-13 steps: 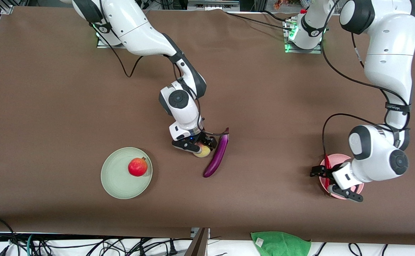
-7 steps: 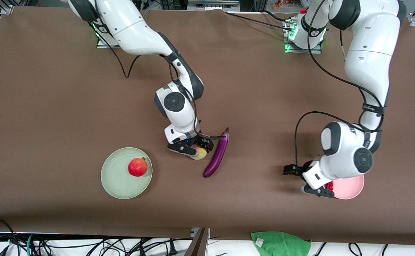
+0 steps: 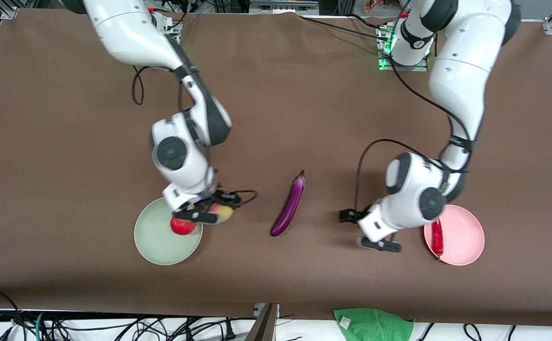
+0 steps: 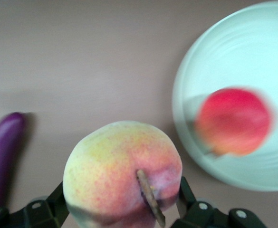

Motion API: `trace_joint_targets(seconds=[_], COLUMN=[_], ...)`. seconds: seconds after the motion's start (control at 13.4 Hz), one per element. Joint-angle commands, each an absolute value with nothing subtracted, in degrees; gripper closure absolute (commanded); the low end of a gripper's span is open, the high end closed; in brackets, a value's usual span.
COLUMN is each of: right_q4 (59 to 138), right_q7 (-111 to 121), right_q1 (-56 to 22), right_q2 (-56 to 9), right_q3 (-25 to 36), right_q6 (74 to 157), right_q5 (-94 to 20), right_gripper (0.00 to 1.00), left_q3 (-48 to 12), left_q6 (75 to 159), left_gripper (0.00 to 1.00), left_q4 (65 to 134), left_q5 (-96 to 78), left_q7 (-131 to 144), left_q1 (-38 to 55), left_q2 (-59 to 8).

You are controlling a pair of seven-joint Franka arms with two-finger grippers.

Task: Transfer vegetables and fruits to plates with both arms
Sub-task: 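Place the peach on the green plate while the left gripper grasps the eggplant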

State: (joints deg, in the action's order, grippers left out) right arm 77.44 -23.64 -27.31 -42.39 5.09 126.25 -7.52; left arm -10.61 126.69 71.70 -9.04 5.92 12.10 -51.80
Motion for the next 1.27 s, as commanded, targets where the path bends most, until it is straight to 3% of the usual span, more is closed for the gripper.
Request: trace_joint_targets(seconds=[0.0, 0.3, 0.6, 0.67, 0.74, 0.82, 1.04, 1.12, 1.19], right_q4=[78.8, 79.3, 79.3, 79.2, 79.2, 78.9, 78.7, 78.5, 78.5], right_q7=[-8.0, 3.3, 8.7, 8.6, 8.8, 8.8, 7.7, 7.3, 6.9], right_q1=[-19.7, -14.0, -12.0, -12.0, -11.9, -11.8, -12.1, -12.1, -12.1], right_q2=[-40.3, -40.7, -43.0, -43.0, -42.9, -42.6, -40.7, -39.9, -39.5], right_q3=[4.1, 4.0, 3.9, 3.9, 3.9, 4.0, 4.0, 4.0, 4.1], right_q6=[122.6, 122.1, 123.9, 123.9, 123.9, 123.5, 120.7, 119.3, 118.6], right_q5=[-10.0, -10.4, -18.5, -18.6, -18.7, -18.7, -18.6, -18.5, -18.5], right_gripper=[1.00, 0.96, 0.76, 0.53, 0.14, 0.00, 0.00, 0.00, 0.00], left_q3=[-9.3, -9.2, -9.2, -9.2, -9.2, -9.3, -9.1, -9.1, -9.1], left_q6=[129.5, 135.3, 136.0, 136.0, 136.4, 137.3, 138.3, 138.9, 138.8], left_gripper=[0.00, 0.00, 0.00, 0.00, 0.00, 0.00, 0.00, 0.15, 0.48], left_q4=[71.5, 71.1, 68.3, 68.2, 68.2, 68.4, 68.4, 68.6, 68.6], left_q5=[-9.7, -4.8, 0.6, 2.9, 5.2, 7.2, 11.8, 12.8, 12.9], left_q7=[9.6, 16.0, 18.0, 18.3, 18.3, 18.2, 17.8, 17.8, 17.8], left_q1=[17.7, 24.4, 28.7, 29.2, 29.3, 29.3, 29.1, 28.9, 28.8], left_q2=[-52.7, -54.6, -56.9, -57.5, -57.8, -58.3, -59.3, -59.4, -59.4])
